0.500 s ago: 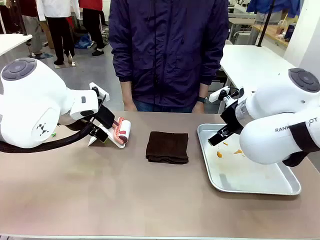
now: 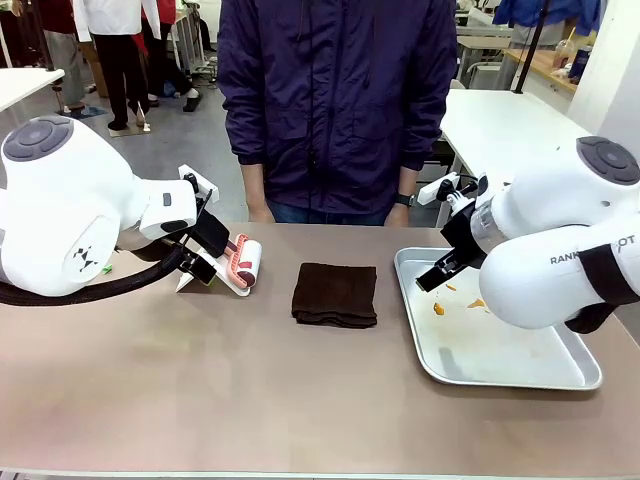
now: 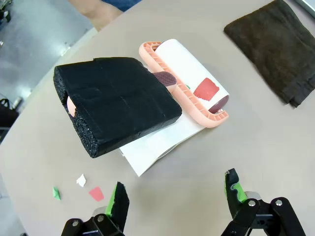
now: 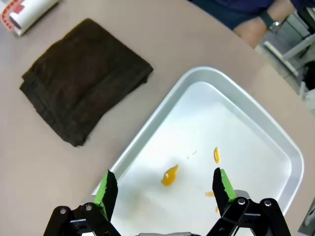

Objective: Clean the surface of the table.
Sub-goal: Hold the Lint Roller with your left hand and the towel with your right hand.

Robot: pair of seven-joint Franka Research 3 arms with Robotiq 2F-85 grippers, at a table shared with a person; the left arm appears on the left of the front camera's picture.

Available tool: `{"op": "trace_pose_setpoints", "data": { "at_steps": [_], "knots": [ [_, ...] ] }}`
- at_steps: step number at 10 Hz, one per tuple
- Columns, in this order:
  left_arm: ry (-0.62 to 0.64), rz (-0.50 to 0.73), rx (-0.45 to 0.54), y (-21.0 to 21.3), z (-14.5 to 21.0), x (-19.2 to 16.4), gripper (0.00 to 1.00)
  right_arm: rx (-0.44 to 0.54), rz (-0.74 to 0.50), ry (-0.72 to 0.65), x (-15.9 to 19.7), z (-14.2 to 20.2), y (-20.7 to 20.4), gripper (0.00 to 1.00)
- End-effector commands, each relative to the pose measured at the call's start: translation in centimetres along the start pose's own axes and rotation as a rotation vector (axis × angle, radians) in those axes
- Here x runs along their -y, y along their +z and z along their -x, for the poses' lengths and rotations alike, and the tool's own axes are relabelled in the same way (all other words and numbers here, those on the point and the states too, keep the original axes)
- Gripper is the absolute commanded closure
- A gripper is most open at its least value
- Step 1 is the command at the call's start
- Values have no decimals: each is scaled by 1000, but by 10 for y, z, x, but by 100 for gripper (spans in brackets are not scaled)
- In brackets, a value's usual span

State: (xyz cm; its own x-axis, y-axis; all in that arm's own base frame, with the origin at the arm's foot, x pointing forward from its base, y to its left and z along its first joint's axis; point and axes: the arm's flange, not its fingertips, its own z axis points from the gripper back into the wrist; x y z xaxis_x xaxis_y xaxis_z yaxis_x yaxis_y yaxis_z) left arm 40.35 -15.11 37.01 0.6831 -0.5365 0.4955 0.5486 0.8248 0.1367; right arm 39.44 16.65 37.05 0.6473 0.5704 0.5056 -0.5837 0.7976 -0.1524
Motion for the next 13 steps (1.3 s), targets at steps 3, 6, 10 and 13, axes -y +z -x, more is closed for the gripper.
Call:
{"op": "trace_pose_setpoints", "data": {
  "at_steps": [3, 6, 10, 13],
  "knots": [
    [-1, 0, 0, 0, 0, 0, 0, 0, 0, -1, 0, 0, 0, 0],
    [-1, 0, 0, 0, 0, 0, 0, 0, 0, -1, 0, 0, 0, 0],
    [6, 19, -11, 12, 3, 0, 0, -108, 32, -166, 1, -5, 4, 0],
    [300, 139, -248, 63, 0, -4, 0, -218, -230, -388, 11, -14, 34, 0]
  ]
}}
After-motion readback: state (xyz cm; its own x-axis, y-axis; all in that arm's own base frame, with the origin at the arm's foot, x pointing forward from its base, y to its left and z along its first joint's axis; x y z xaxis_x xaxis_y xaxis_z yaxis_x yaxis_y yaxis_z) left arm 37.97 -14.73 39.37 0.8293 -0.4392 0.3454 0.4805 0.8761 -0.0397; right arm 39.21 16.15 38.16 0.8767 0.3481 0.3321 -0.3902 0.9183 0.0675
